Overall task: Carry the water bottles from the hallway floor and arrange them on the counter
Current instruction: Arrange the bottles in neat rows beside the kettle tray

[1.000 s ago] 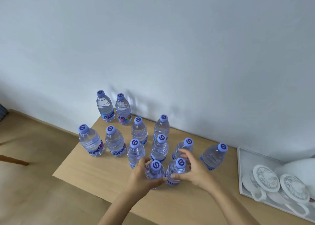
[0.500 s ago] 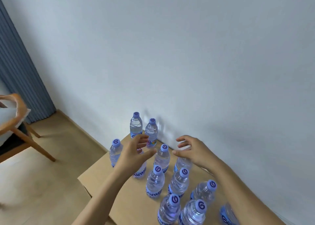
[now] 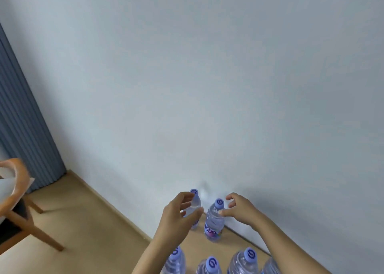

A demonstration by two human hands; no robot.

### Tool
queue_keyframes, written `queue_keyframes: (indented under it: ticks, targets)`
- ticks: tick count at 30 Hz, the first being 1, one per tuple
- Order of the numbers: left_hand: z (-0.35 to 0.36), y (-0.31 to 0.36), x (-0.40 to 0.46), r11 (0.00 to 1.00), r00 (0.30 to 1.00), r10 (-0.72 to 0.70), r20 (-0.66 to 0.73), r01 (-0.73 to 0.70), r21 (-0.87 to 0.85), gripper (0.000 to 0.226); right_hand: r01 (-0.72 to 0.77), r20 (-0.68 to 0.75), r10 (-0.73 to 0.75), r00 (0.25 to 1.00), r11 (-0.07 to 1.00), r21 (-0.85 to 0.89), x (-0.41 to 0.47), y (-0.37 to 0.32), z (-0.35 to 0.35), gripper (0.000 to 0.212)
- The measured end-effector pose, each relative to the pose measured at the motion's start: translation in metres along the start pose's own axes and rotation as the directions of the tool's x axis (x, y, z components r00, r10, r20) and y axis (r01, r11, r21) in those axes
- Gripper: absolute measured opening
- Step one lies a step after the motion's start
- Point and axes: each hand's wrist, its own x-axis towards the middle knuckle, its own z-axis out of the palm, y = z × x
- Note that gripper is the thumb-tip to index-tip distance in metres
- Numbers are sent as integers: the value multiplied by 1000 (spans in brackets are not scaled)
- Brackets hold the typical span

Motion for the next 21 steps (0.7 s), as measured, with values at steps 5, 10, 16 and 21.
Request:
queue_keyframes:
  ticks: [5,10,16,21]
  targets:
    - [-17,-7,35,1000,999,24,47,-25,9,23,-56,5,56,998,998,29,35,3,26,55]
    - [-25,-18,57,999,996,14,92,-17,28,22,-5,-83,13,996,995,99,53,14,51,32]
    - [-33,-34,66,996,985,-7,171,-7,85,21,-17,-184,57,981,977,212,58,29,72,47]
    - [-29,-43,68,990,955,-55,290,15,140,18,-8,-276,94,957,954,298,29,29,62,42]
